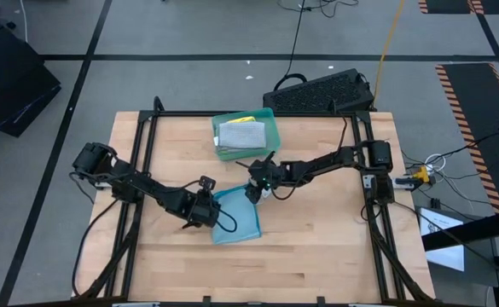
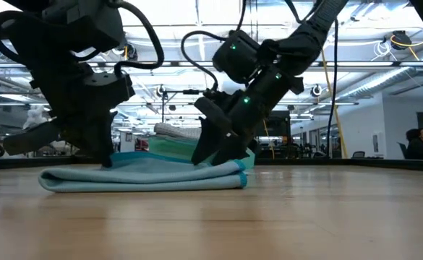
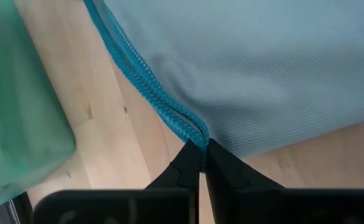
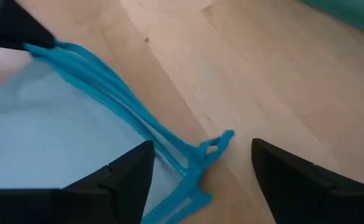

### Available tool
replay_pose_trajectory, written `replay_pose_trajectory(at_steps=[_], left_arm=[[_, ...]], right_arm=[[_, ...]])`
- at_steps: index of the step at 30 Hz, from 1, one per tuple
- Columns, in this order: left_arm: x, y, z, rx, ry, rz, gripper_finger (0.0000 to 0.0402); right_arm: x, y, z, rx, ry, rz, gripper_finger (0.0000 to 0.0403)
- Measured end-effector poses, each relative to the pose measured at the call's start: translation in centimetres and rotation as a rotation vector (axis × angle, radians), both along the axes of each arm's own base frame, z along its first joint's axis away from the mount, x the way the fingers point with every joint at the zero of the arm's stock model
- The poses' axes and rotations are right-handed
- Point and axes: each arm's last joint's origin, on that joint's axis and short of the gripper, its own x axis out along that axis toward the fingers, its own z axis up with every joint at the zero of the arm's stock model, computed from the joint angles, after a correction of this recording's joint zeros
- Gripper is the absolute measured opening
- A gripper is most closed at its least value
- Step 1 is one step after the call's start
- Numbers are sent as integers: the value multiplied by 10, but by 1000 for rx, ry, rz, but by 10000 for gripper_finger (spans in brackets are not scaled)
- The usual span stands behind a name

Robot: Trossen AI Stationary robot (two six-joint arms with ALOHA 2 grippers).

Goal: Fold microfiber towels
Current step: Fold the blue microfiber cloth

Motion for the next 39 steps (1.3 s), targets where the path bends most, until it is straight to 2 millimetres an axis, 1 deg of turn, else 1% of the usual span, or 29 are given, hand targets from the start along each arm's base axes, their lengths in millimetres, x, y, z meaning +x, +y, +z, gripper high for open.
replay_pose_trajectory(at_steps=[2,5,8,12,17,18,22,26,28,31,34,37,39], left_arm=[[0,1,0,-3,-3,9,17],[0,2,0,-7,-7,21,10],[1,2,0,-19,-11,34,6],[1,3,0,-28,-21,54,16],[1,3,0,-29,-55,110,6],[1,3,1,-20,-67,126,7],[1,4,3,37,-108,159,16],[2,5,7,100,-156,198,7],[4,4,9,113,-191,222,7],[5,0,12,114,-227,236,16],[5,-6,14,99,-255,246,12],[3,-14,15,90,-270,238,6],[1,-20,15,83,-275,226,12]], right_arm=[[-1,2,-2,3,-9,13,239],[-4,6,-5,7,-2,24,203],[-5,9,-6,7,7,38,158],[-6,15,-7,-4,15,67,96],[-6,18,-7,-40,23,114,19],[-6,18,-6,-49,22,133,12],[-10,20,3,-116,31,195,12],[-12,21,22,-213,1,232,5],[-12,24,28,-250,-10,242,5],[-14,32,32,-331,2,243,5],[-15,44,37,-434,6,245,5],[-16,62,39,-524,4,280,5],[-17,74,40,-563,-6,293,5]])
